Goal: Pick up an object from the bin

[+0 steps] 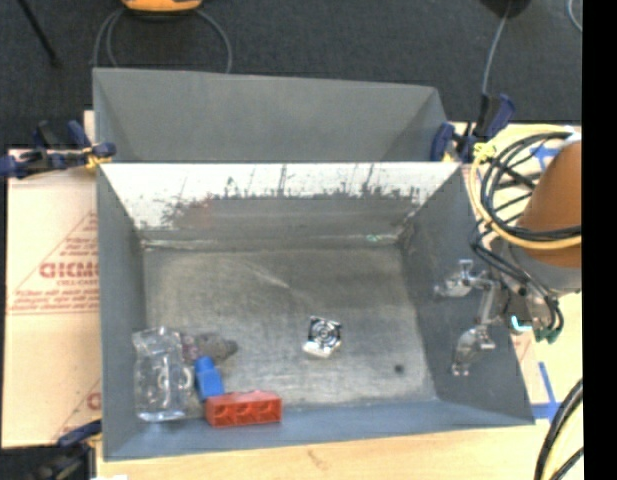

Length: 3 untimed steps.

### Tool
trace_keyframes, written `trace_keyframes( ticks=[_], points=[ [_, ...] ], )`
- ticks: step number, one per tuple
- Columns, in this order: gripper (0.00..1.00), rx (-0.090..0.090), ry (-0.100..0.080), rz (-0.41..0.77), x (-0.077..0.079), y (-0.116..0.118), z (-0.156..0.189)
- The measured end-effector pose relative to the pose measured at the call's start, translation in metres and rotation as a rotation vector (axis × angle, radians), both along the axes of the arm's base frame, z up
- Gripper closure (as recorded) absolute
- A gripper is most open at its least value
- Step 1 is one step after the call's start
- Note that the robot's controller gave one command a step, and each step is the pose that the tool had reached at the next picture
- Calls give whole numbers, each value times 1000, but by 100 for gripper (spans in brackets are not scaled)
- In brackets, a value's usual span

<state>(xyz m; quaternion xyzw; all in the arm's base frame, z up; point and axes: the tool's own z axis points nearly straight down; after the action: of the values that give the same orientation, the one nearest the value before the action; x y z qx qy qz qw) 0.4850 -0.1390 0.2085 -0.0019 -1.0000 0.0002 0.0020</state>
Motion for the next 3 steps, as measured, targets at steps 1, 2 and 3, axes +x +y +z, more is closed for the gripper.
trace_keyframes(
  ticks=[1, 2, 3],
  points=[
    [0, 4, -4, 71, 14, 105, -52],
    [0, -2, -9, 287, 61, 143, -135],
    [100, -2, -24, 290, 64, 143, -131]
  ],
)
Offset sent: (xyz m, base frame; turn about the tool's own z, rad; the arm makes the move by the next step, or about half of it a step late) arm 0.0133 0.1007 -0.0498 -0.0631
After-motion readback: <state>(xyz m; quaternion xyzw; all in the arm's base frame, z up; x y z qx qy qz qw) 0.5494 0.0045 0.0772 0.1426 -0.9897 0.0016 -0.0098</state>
